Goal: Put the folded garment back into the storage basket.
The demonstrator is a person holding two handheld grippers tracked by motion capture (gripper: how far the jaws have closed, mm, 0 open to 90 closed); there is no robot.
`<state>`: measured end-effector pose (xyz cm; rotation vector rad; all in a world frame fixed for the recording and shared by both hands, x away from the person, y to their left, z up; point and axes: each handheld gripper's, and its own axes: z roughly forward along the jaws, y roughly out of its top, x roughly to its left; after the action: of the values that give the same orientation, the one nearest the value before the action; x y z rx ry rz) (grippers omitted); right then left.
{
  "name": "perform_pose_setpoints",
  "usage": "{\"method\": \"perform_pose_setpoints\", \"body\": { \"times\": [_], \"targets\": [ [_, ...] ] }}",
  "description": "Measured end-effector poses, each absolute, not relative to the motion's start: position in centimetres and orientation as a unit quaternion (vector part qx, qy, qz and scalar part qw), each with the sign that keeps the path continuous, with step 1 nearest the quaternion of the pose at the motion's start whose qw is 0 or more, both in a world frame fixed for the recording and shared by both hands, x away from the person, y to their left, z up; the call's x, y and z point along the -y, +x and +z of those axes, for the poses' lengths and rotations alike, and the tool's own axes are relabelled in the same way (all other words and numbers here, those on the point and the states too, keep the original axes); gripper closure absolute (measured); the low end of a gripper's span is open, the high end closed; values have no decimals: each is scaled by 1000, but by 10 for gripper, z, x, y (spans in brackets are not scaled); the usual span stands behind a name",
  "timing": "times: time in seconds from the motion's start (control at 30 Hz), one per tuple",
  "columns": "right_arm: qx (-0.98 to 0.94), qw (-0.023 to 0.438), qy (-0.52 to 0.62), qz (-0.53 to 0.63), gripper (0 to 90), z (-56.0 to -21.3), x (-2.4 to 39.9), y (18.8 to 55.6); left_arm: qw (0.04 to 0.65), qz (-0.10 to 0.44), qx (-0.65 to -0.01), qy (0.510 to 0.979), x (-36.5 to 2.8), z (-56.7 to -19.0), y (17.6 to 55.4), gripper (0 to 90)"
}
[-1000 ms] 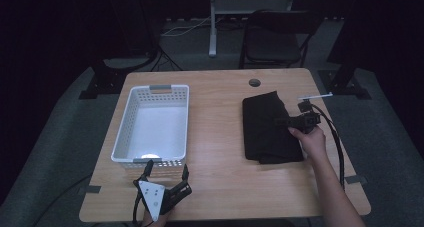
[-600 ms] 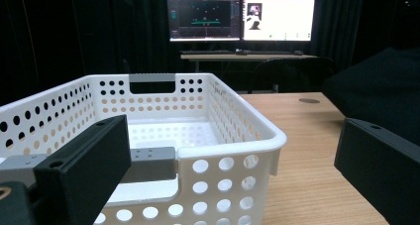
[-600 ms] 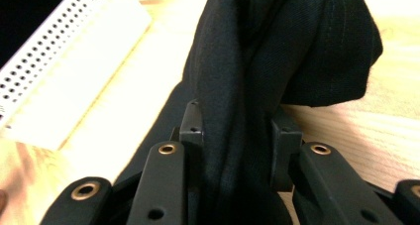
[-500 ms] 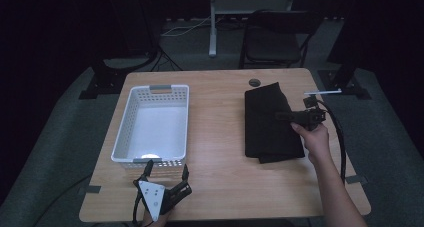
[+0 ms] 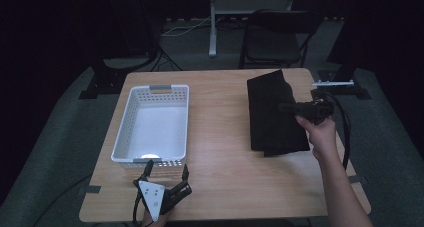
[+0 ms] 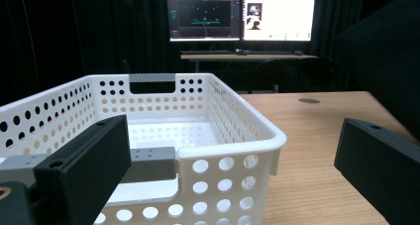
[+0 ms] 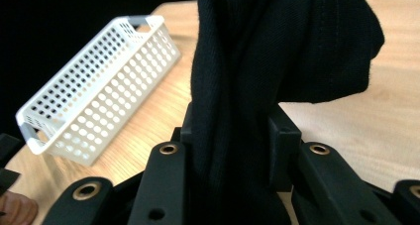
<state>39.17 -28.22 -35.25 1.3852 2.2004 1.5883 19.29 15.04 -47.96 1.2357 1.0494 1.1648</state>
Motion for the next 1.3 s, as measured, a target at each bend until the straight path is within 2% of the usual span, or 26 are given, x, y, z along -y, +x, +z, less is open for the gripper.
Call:
{"method": "perform_pose_setpoints", "body": {
  "times": [0.6,1.3],
  "targets": [
    [-702,46,443,557,688,-344,268,391,542,490,-442,520,-150,-480,193,22],
    [-714,6,407,570,688,-341,209,402,542,490,-442,520,-150,-480,193,22]
  ]
}}
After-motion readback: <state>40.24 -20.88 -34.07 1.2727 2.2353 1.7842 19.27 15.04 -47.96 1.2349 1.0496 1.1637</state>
